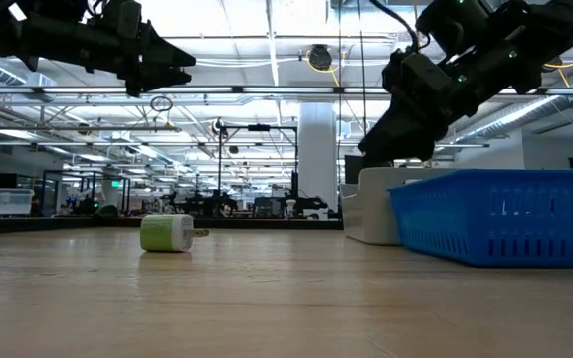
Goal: Pick & Place Office items
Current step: Put the green charger adapter into the gray bin
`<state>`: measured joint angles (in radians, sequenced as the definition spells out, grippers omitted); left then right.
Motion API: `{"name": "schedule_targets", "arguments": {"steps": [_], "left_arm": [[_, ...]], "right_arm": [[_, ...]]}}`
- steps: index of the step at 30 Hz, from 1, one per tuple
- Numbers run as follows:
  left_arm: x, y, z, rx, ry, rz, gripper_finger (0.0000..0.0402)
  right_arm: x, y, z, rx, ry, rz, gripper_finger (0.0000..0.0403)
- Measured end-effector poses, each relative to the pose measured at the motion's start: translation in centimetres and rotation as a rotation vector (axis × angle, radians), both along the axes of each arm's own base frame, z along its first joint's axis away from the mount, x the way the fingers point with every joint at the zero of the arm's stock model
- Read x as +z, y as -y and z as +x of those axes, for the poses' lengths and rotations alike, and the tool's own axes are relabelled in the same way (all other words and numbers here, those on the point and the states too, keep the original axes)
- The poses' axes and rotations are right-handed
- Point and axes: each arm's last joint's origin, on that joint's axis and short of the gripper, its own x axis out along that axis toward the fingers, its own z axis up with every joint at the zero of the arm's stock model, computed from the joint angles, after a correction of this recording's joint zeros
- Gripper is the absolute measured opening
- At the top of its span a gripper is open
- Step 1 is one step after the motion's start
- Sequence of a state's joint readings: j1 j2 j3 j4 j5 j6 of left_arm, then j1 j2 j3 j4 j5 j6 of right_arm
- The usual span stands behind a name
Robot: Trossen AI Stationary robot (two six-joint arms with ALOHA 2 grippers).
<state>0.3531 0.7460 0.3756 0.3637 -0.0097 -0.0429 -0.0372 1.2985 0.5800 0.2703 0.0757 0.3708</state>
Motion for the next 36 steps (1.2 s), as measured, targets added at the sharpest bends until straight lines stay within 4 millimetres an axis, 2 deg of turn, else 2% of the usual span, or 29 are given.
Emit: {"name": "schedule_targets", "arguments": {"steps": [7, 15, 19, 23, 26, 32, 36], "left_arm": [[0.0, 0.0, 0.0, 0.000, 0.014, -0.039, 0.0269], [0.0, 0.0, 0.0, 0.000, 0.022, -0.061, 0.0269], [0.0, 0.0, 0.0, 0.001, 0.021, -0.066, 0.0269], [-0.6, 0.1, 0.0, -0.023, -0.006, -0.167, 0.0269], [-1.4, 0.7, 0.5, -0.119, -0.067, -0.211, 0.0269], [-2.5, 2.8, 2.5, -0.308, -0.148, -0.233, 0.0269], [-4.1, 4.7, 3.8, -0.399, -0.248, -0.262, 0.0269]], "right_arm": [[1.8, 0.0, -0.2, 0.047, 0.109, -0.096, 0.0181], [5.7, 0.0, -0.5, 0.099, 0.390, -0.316, 0.0178], [7.2, -0.1, -1.0, 0.103, 0.483, -0.373, 0.0177], [7.5, -0.1, -1.3, 0.125, 0.497, -0.370, 0.0178], [7.4, -0.1, -1.3, 0.128, 0.488, -0.369, 0.0174], [7.3, -0.1, -1.3, 0.136, 0.473, -0.392, 0.0173], [7.3, -0.1, -1.3, 0.139, 0.471, -0.399, 0.0172]]}}
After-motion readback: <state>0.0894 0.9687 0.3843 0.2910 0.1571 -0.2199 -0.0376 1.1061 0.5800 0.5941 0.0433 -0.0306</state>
